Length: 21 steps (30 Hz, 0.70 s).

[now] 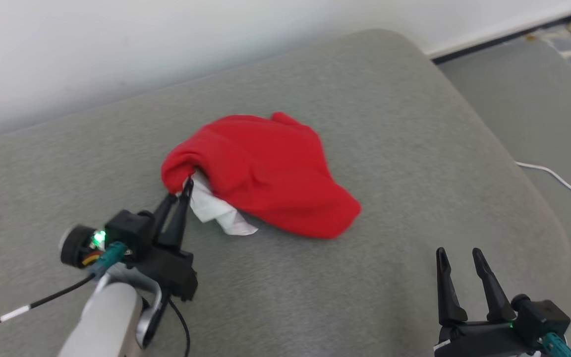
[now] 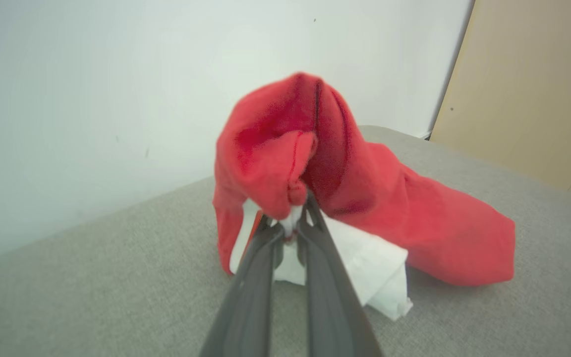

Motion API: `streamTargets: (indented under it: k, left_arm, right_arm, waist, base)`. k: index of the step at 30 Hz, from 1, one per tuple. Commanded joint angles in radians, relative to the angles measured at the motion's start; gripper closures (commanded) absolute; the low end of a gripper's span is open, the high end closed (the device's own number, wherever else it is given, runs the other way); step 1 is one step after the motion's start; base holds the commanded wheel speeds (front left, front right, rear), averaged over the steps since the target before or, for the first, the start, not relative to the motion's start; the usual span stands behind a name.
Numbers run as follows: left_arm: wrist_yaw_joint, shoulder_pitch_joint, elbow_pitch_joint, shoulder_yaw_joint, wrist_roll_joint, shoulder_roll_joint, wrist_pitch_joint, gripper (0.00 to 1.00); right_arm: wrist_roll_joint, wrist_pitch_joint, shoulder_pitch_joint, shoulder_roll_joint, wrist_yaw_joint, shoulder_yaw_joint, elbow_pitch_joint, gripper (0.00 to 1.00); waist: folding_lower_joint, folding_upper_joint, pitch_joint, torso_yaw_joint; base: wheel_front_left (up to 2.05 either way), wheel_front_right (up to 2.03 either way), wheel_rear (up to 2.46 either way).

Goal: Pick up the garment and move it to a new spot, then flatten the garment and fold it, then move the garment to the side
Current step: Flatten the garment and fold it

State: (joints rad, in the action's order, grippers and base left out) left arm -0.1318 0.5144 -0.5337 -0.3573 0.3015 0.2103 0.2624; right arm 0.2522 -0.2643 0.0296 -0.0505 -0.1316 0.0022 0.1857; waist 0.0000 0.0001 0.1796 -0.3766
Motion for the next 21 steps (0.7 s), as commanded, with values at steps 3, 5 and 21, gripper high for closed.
streamTargets:
  k: [3, 5, 21]
  left_arm:
    - [0.002, 0.015, 0.050, 0.006, -0.025, 0.027, 0.001, 1.00]
    - [0.002, 0.024, 0.084, 0.000, -0.045, 0.046, 0.002, 1.00]
    - [0.013, -0.143, 0.214, -0.055, -0.086, 0.140, -0.027, 1.00]
  right_arm:
    - [-0.009, -0.002, -0.003, -0.001, 0.002, -0.004, -0.004, 0.00]
    - [-0.015, -0.002, -0.004, 0.000, 0.002, -0.011, -0.007, 0.00]
    - [-0.010, -0.002, -0.018, 0.000, 0.002, 0.001, 0.004, 0.00]
  waist:
    - [0.0000, -0.0001, -0.047, 0.126]
    - [0.0000, -0.0001, -0.056, 0.176]
    - [0.0000, -0.0001, -0.091, 0.370]
  base:
    - [0.00, 0.00, 0.00]
    - [0.00, 0.00, 0.00]
    - [0.00, 0.00, 0.00]
